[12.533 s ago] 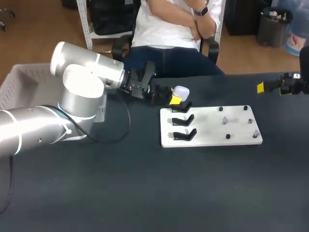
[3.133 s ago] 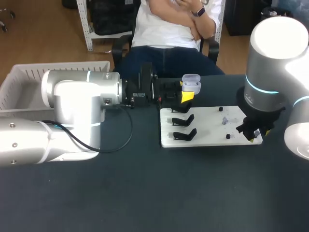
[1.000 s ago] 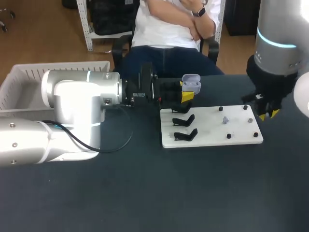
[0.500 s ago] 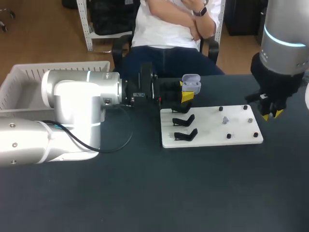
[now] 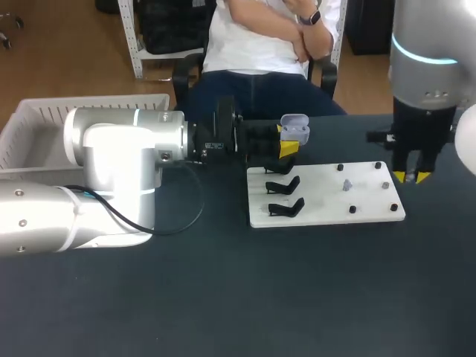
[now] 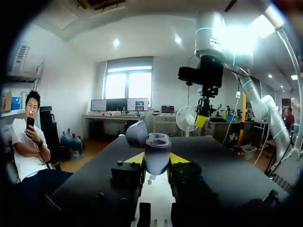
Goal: Pick up each earbud case from the left stands, insert the matching earbuds, close the lid, and place the case in the box.
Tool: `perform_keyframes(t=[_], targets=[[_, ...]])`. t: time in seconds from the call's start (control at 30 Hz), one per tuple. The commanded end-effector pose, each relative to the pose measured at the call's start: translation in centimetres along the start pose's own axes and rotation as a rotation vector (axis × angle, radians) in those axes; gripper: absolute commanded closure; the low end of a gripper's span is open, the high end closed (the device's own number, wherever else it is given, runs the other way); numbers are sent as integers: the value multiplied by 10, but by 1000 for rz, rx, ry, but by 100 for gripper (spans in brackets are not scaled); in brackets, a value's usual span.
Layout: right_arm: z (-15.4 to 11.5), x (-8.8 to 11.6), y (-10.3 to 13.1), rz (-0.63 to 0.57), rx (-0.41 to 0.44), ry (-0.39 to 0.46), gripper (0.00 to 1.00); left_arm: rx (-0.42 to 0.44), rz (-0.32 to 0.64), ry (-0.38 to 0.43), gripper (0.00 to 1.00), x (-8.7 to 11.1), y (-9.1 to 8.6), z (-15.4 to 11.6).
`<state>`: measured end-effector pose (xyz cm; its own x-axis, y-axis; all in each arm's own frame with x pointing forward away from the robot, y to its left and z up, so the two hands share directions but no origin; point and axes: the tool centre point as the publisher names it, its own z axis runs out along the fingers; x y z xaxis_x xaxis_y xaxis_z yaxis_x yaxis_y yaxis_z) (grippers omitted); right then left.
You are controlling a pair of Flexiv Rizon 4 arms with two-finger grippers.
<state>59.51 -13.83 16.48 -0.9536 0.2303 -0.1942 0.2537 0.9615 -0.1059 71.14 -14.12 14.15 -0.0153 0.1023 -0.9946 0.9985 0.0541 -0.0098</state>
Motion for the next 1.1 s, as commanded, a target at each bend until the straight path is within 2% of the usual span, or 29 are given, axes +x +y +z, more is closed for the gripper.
perform_keyframes(t=[0.03, 0.1, 0.2, 0.67, 0.87, 1.1], targets=[[-9, 0, 14, 308, 55, -12, 100, -4, 2, -4, 100, 1, -1, 0], [-15, -2, 18, 335, 29, -28, 100, -4, 2, -4, 100, 1, -1, 0], [-20, -5, 22, 311, -32, -55, 100, -4, 2, -4, 100, 1, -1, 0], [-20, -5, 22, 311, -32, -55, 100, -4, 2, -4, 100, 1, -1, 0], [-28, -10, 36, 484, -120, -14, 100, -4, 2, -4, 100, 1, -1, 0], [-45, -15, 71, 432, -175, 38, 100, -4, 2, -4, 100, 1, -1, 0]])
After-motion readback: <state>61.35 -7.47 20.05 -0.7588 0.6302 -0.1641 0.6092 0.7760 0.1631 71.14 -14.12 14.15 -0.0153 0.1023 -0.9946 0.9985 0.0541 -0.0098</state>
